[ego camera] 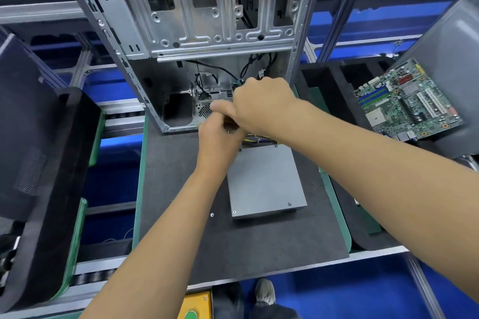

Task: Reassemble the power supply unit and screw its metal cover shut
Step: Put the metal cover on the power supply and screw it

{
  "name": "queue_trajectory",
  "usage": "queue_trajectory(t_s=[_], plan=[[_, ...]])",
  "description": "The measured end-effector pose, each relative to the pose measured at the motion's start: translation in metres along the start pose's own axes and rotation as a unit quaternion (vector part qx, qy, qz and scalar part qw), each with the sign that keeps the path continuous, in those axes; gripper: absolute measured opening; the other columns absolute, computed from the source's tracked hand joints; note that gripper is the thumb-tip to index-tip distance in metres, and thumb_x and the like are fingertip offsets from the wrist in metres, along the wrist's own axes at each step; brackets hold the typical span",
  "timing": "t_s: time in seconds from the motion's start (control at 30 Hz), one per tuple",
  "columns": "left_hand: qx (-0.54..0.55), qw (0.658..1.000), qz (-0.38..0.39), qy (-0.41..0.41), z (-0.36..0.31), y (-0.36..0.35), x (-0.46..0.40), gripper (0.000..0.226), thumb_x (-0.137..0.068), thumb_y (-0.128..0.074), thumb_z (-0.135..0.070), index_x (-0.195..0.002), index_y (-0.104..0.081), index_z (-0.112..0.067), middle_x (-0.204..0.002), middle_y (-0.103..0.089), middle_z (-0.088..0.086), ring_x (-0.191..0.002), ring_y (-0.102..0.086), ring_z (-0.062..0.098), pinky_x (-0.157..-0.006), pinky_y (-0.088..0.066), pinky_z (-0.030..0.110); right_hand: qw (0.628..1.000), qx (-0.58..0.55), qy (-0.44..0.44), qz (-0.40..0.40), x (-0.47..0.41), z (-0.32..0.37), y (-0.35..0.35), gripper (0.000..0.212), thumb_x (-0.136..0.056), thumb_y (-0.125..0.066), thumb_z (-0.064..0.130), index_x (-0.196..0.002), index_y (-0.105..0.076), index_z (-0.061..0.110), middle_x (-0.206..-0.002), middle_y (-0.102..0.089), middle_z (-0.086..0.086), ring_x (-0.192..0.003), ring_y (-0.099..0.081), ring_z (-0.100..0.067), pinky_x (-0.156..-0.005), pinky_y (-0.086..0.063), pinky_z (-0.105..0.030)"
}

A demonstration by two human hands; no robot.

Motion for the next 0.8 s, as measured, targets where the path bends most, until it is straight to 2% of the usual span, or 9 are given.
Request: queue_trajectory(t_s=[0.07,0.17,0.27,0.37,0.47,0.57,0.63,0.7,0.8], plan=[[0.003,1.000,0.013,-0.021,0.001,0.005,-0.001,0.021,-0.075,-0.070,-0.006,-0.078,-0.061,-0.025,-0.071,-0.061,-0.008,-0.068,-0.055,0.008,-0.063,-0.047,0.028,0.994,-0.092,0.039,0.041,0.003,-0.005,0.002,0.032,-0.096,-0.045,0.056,-0.098,-0.042,0.023,-0.102,-0.039,-0.004,-0.085,-0.046,-0.030,-0.070,-0.038,-0.040],[-0.002,0.996,0.077,-0.049,0.006,0.006,-0.003,0.011,-0.085,-0.065,-0.004,-0.088,-0.064,-0.015,-0.086,-0.059,0.005,-0.077,-0.054,0.016,-0.068,-0.045,0.030,0.984,-0.111,0.121,0.070,0.005,-0.012,0.005,0.031,-0.093,-0.058,0.028,-0.123,-0.051,0.027,-0.114,-0.044,-0.002,-0.099,-0.054,-0.030,-0.076,-0.043,-0.039],[0.022,0.994,0.087,-0.056,0.006,0.002,-0.002,0.012,-0.083,-0.072,-0.011,-0.092,-0.066,-0.016,-0.094,-0.058,0.011,-0.086,-0.056,0.018,-0.073,-0.045,0.028,0.992,-0.071,0.102,0.025,0.006,-0.012,0.006,0.017,-0.096,-0.055,0.031,-0.104,-0.059,0.016,-0.091,-0.050,-0.006,-0.089,-0.055,-0.032,-0.065,-0.044,-0.037],[0.058,0.997,0.047,0.001,0.008,-0.002,0.000,0.041,-0.070,-0.087,-0.012,-0.103,-0.069,-0.026,-0.102,-0.066,-0.002,-0.087,-0.062,0.011,-0.074,-0.051,0.025,0.999,0.000,0.048,-0.024,0.009,-0.011,0.000,0.028,-0.101,-0.048,0.038,-0.086,-0.046,0.014,-0.068,-0.029,-0.001,-0.070,-0.050,-0.029,-0.054,-0.027,-0.032],[0.043,0.998,0.051,0.000,0.007,-0.003,-0.001,0.036,-0.073,-0.081,-0.009,-0.097,-0.065,-0.030,-0.086,-0.066,-0.022,-0.079,-0.062,0.006,-0.072,-0.052,0.026,0.999,-0.024,0.007,-0.027,0.014,-0.015,-0.006,0.040,-0.100,-0.041,0.053,-0.090,-0.053,0.017,-0.074,-0.039,-0.003,-0.077,-0.046,-0.030,-0.064,-0.034,-0.036],[0.035,0.993,0.102,-0.041,0.006,0.004,0.000,0.047,-0.084,-0.064,-0.013,-0.125,-0.051,-0.031,-0.090,-0.070,-0.025,-0.084,-0.064,0.000,-0.073,-0.048,0.017,0.989,-0.128,0.077,0.012,0.022,-0.019,-0.003,0.040,-0.093,-0.054,0.050,-0.119,-0.051,0.019,-0.106,-0.044,-0.002,-0.090,-0.051,-0.028,-0.074,-0.044,-0.040],[0.029,0.989,0.140,-0.025,0.009,0.005,-0.002,0.048,-0.089,-0.063,-0.015,-0.131,-0.046,-0.031,-0.100,-0.073,-0.018,-0.096,-0.066,0.003,-0.082,-0.049,0.026,0.987,-0.118,0.112,0.000,0.022,-0.020,0.002,0.024,-0.096,-0.056,0.033,-0.117,-0.054,0.020,-0.103,-0.042,0.000,-0.095,-0.055,-0.031,-0.079,-0.044,-0.040],[0.025,0.990,0.138,-0.015,0.006,0.003,-0.001,0.053,-0.086,-0.072,-0.021,-0.130,-0.048,-0.038,-0.110,-0.070,-0.018,-0.109,-0.062,0.000,-0.091,-0.048,0.028,0.993,-0.060,0.098,-0.026,0.018,-0.020,0.003,0.023,-0.100,-0.051,0.036,-0.104,-0.055,0.014,-0.093,-0.046,-0.003,-0.090,-0.055,-0.033,-0.073,-0.039,-0.037],[0.030,0.998,0.048,-0.022,-0.003,-0.001,0.000,0.051,-0.071,-0.083,-0.019,-0.108,-0.057,-0.041,-0.099,-0.065,-0.026,-0.092,-0.061,-0.002,-0.075,-0.046,0.013,0.998,0.000,0.021,-0.057,0.015,-0.017,0.002,0.034,-0.101,-0.046,0.046,-0.093,-0.052,0.013,-0.082,-0.043,-0.006,-0.081,-0.053,-0.033,-0.065,-0.035,-0.037]])
Point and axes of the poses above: each hand's wrist, its own x-axis away from the middle knuckle, its own y-axis out of the back of the hand, z = x × y, the point moved 2 cm from there along -x, towards the middle knuckle
